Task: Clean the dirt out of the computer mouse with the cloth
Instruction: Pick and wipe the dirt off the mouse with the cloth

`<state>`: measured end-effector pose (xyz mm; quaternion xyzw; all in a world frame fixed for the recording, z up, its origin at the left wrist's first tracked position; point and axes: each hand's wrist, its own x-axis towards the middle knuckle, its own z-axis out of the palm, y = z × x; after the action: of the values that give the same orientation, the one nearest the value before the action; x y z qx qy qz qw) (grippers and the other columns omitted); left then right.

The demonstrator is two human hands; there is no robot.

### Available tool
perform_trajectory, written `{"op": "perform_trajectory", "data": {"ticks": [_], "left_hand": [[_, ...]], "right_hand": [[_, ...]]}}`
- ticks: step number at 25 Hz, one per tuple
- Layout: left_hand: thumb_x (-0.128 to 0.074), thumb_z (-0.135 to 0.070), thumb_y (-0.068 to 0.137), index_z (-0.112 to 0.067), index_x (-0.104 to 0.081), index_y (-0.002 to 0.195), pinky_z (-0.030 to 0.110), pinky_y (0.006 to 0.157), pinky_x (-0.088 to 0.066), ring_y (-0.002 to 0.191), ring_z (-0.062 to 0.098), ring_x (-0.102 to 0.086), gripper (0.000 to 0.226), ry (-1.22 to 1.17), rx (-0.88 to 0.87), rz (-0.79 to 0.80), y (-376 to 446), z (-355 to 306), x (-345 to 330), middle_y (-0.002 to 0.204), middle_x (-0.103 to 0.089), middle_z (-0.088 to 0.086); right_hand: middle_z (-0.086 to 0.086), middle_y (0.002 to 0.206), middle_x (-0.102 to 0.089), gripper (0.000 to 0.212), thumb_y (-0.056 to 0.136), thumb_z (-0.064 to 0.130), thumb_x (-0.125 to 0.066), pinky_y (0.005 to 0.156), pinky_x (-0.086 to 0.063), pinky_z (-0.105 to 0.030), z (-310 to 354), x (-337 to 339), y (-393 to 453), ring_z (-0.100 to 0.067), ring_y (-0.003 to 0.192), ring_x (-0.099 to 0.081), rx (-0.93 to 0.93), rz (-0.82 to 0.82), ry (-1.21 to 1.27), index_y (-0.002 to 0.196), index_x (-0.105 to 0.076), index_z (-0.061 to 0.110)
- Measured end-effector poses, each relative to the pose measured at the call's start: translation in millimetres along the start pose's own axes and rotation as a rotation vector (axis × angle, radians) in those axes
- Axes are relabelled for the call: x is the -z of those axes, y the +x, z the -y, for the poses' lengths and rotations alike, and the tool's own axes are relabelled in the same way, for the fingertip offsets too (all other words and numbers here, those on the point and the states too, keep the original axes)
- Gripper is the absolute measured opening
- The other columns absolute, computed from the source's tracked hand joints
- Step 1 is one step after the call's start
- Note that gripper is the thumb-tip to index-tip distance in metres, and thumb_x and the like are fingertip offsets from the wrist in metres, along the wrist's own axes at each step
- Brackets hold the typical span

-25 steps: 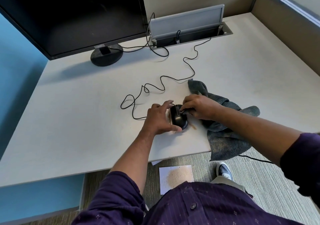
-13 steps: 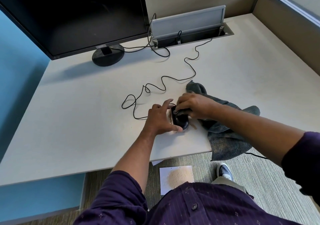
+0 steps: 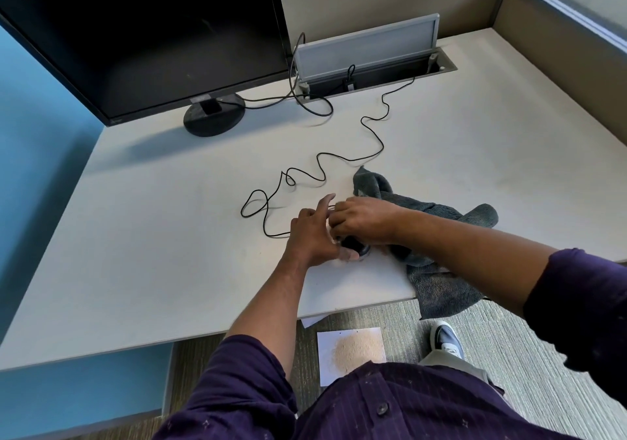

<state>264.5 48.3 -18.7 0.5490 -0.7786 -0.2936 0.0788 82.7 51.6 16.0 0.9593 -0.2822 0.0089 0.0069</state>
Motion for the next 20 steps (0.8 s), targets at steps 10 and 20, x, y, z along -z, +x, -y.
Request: {"op": "perform_trajectory", "data": {"ticks": [10, 20], "left_hand": [[-0.095, -0.065, 0.047, -0.040, -0.015, 0.162, 0.041, 0.113, -0.028, 0.142, 0.021, -0.038, 0.142, 0.009, 0.005, 0.020, 0, 0, 1, 0.147, -0.060, -0.015], [-0.098, -0.061, 0.047, -0.044, -0.015, 0.159, 0.040, 0.111, -0.031, 0.138, 0.024, -0.040, 0.141, -0.019, 0.028, 0.005, 1, -1, 1, 0.143, -0.059, 0.002]], "right_hand": [[-0.007, 0.110, -0.063, 0.041, 0.084, -0.002, -0.056, 0.080, -0.046, -0.037, -25, -5, -14, -0.028, 0.104, -0.056, -0.360, -0.108, 0.103, 0.120, -0.067, 0.015], [-0.009, 0.108, -0.065, 0.043, 0.082, -0.003, -0.058, 0.073, -0.053, -0.041, -21, 0, 1, -0.029, 0.099, -0.057, -0.255, -0.043, 0.084, 0.119, -0.069, 0.015]]}}
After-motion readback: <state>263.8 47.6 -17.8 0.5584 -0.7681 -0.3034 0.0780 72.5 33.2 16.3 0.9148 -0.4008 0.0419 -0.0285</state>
